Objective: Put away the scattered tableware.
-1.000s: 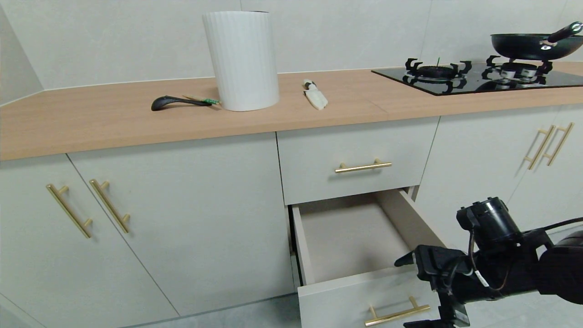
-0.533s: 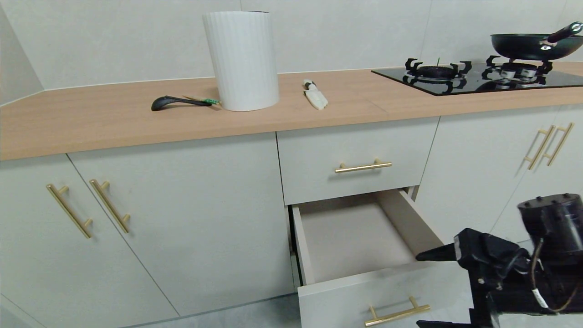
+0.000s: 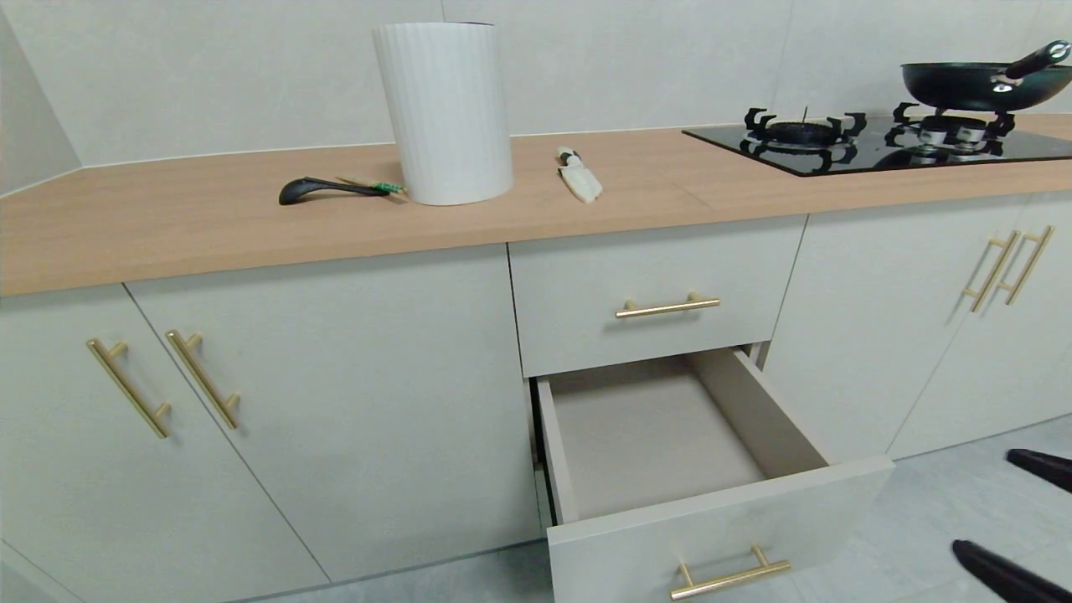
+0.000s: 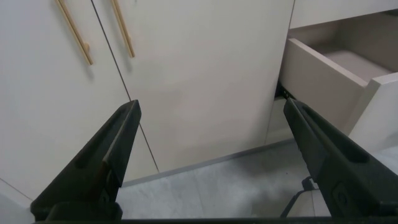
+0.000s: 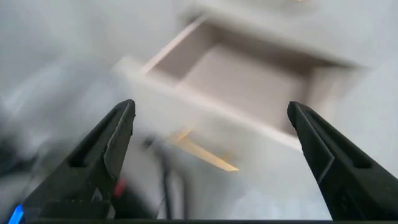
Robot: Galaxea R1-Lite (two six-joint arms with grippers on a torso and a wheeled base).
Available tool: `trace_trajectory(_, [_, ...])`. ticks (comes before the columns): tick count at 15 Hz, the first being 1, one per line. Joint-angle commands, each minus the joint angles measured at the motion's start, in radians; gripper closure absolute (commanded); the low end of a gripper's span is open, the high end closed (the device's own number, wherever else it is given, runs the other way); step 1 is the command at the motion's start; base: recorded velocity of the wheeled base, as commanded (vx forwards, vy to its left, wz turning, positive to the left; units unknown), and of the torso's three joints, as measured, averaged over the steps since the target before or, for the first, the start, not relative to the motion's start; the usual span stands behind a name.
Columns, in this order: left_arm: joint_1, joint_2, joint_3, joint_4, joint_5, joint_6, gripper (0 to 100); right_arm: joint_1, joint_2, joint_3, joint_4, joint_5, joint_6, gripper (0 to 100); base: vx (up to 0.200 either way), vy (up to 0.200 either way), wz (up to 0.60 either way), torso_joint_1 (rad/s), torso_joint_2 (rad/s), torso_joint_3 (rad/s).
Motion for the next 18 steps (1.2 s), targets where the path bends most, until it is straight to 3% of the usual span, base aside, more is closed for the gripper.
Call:
trace_trajectory(1, [0.000,0.000,0.000,-0.001,0.001,0.000,0,-0.254,-0.349,0.102,0.022,-0.069,0.082,0,0.000,0.000,0.00,0.000,0.00,0.000])
trace_trajectory(3, [0.000,0.000,0.000,-0.001,0.001,0.000,0,-0.340,-0.415,0.133,0.045,-0.057,0.087,0,0.000,0.000,0.00,0.000,0.00,0.000])
trace_trajectory(5, [0.000,0.000,0.000,-0.001,0.001,0.000,0,-0.333,-0.533,0.202,0.072,-0.014,0.087,0,0.000,0.000,0.00,0.000,0.00,0.000])
trace_trajectory(8, [0.000,0.000,0.000,-0.001,0.001,0.002,0,-0.265,-0.748,0.202,0.362,0.063,0.067,0,0.000,0.000,0.00,0.000,0.00,0.000])
trace_trajectory(10, [0.000,0.000,0.000,0.001,0.001,-0.001,0,-0.277,-0.751,0.202,0.381,0.061,0.065,0,0.000,0.000,0.00,0.000,0.00,0.000])
trace_trajectory(11, [0.000,0.000,0.000,-0.001,0.002,-0.001,0,-0.277,-0.751,0.202,0.391,-0.003,0.073,0,0.000,0.000,0.00,0.000,0.00,0.000])
trace_trajectory(12, [0.000,0.000,0.000,-0.001,0.008,0.006,0,-0.282,-0.745,0.202,0.395,-0.131,0.116,0,0.000,0.000,0.00,0.000,0.00,0.000])
trace_trajectory(13, [0.000,0.000,0.000,-0.001,0.015,0.011,0,-0.285,-0.736,0.202,0.393,-0.143,0.131,0,0.000,0.000,0.00,0.000,0.00,0.000])
trace_trajectory(15, [0.000,0.000,0.000,-0.001,0.015,0.014,0,-0.283,-0.745,0.202,0.411,-0.290,0.116,0,0.000,0.000,0.00,0.000,0.00,0.000])
trace_trajectory(17, [0.000,0.000,0.000,-0.001,0.012,0.066,0,-0.283,-0.750,0.202,0.441,-0.299,0.147,0,0.000,0.000,0.00,0.000,0.00,0.000])
trace_trajectory(18, [0.000,0.000,0.000,-0.001,0.012,0.065,0,-0.283,-0.750,0.202,0.441,-0.298,0.147,0,0.000,0.000,0.00,0.000,0.00,0.000])
